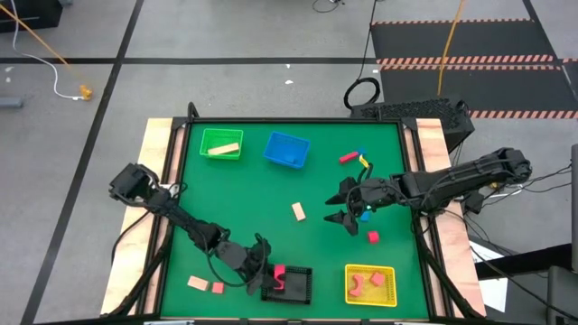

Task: Sort & place blocks by color
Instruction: Put the middle red wooden block into the black basket, then put the right brown wooden block into the green basket

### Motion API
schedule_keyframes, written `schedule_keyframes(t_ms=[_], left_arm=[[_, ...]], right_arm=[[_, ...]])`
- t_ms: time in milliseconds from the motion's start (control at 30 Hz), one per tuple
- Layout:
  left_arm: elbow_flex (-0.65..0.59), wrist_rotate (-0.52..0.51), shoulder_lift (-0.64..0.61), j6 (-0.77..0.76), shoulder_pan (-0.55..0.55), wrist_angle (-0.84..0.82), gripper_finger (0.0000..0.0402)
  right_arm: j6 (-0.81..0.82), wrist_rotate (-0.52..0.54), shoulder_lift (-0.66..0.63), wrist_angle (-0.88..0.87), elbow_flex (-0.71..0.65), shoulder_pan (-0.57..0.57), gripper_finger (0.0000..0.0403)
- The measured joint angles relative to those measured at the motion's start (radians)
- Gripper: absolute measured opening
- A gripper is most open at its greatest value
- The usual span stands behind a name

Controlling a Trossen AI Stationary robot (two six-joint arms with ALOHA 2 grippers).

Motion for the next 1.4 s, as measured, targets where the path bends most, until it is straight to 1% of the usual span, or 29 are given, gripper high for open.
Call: schedule_keyframes(t_ms=[133, 167, 200, 300, 367, 433, 500, 633, 733, 900, 1067, 1133, 1233, 1400], left_arm=[[0.000, 0.012, 0.000, 0.005, -0.002, -0.027, 0.0132], [0.000, 0.015, 0.000, 0.000, -0.002, -0.029, 0.0139], [0.000, 0.016, 0.000, -0.002, -0.002, -0.028, 0.0153], [0.000, 0.018, 0.000, -0.001, -0.002, -0.028, 0.0216], [0.000, 0.018, 0.000, 0.010, -0.002, -0.021, 0.0250], [0.001, 0.019, 0.000, 0.019, -0.002, -0.012, 0.0271], [0.012, 0.026, 0.000, 0.027, -0.002, -0.014, 0.0280], [0.041, 0.055, 0.000, 0.064, -0.002, -0.011, 0.0275], [0.065, 0.075, 0.000, 0.102, -0.001, -0.018, 0.0258], [0.077, 0.079, -0.003, 0.129, 0.012, -0.032, 0.0229], [0.077, 0.108, -0.003, 0.135, 0.042, -0.037, 0.0213], [0.077, 0.132, -0.010, 0.138, 0.055, -0.044, 0.0212], [0.077, 0.153, -0.052, 0.165, 0.076, -0.106, 0.0213], [0.077, 0.135, -0.144, 0.260, 0.098, -0.233, 0.0213]], right_arm=[[-0.001, 0.000, 0.000, 0.000, 0.000, 0.000, 0.0270], [-0.001, 0.000, 0.000, 0.000, 0.000, 0.000, 0.0270], [-0.001, 0.000, 0.000, 0.000, 0.000, 0.000, 0.0270], [-0.006, 0.000, 0.000, 0.000, 0.000, 0.000, 0.0270], [-0.008, 0.000, 0.000, 0.000, 0.000, 0.000, 0.0270], [-0.009, 0.000, 0.000, 0.000, 0.000, 0.000, 0.0270], [-0.009, 0.000, 0.000, 0.000, 0.000, 0.000, 0.0270], [-0.009, 0.000, 0.000, -0.003, 0.000, 0.000, 0.0270], [-0.009, 0.000, 0.000, -0.013, 0.000, 0.000, 0.0270], [0.024, 0.002, 0.000, -0.020, 0.000, 0.000, 0.0270], [0.043, 0.074, 0.000, -0.022, 0.000, 0.000, 0.0270], [0.043, 0.081, 0.003, -0.021, 0.000, 0.000, 0.0270], [0.062, 0.089, 0.029, -0.014, 0.001, 0.000, 0.0270], [0.108, 0.113, 0.096, -0.013, 0.001, 0.000, 0.0270]])
